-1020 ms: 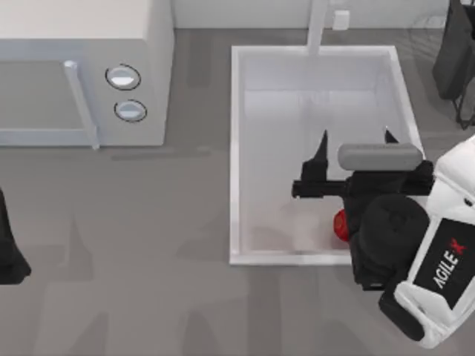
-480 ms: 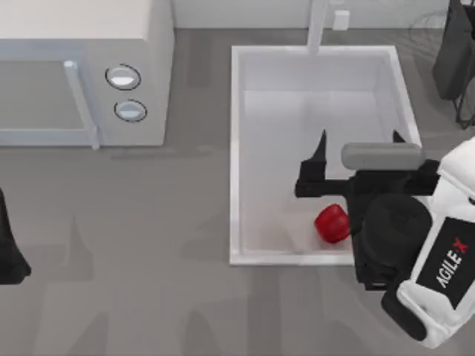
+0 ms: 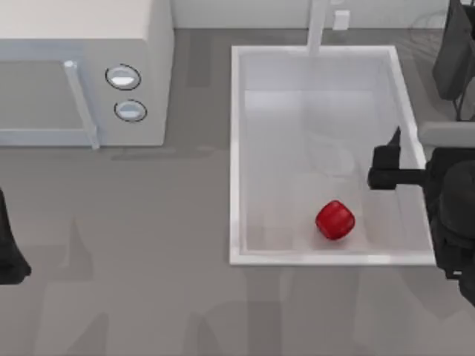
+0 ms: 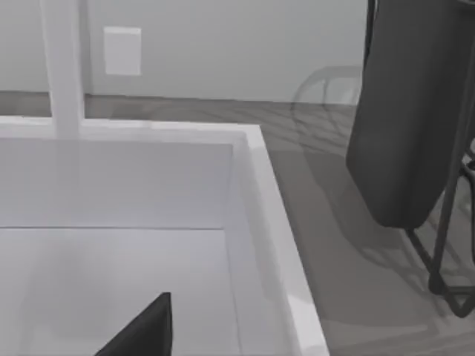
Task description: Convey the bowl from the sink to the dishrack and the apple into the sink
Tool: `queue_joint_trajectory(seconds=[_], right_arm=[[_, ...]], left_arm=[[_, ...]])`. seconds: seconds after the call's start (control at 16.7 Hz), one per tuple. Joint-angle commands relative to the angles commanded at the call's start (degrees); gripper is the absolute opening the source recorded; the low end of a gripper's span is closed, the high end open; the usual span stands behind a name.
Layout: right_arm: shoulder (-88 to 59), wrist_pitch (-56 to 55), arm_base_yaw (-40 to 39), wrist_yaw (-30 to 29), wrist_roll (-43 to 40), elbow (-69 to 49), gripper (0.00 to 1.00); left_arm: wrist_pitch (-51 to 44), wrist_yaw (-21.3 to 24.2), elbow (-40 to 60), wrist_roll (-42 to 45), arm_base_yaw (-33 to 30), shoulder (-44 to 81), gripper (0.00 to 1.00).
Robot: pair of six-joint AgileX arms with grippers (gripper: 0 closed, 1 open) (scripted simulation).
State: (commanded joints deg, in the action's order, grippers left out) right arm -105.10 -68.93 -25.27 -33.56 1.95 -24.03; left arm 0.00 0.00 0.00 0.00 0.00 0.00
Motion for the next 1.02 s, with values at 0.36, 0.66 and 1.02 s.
queue_joint_trajectory(seconds=[0.36,0.66,1.02], right_arm=[[29.9,18.7,5.1,12.0,-0.9,7.0,1.00],[66.2,39.0,10.1,19.2,-0.9,12.6,1.00],[96.5,61.7,18.8,31.3,-2.7,18.2,1.00]], left_arm=[[0.0,0.0,0.0,0.0,0.0,0.0,1.00],[0.0,0.0,0.0,0.0,0.0,0.0,1.00],[0.0,0.0,0.0,0.0,0.0,0.0,1.00]])
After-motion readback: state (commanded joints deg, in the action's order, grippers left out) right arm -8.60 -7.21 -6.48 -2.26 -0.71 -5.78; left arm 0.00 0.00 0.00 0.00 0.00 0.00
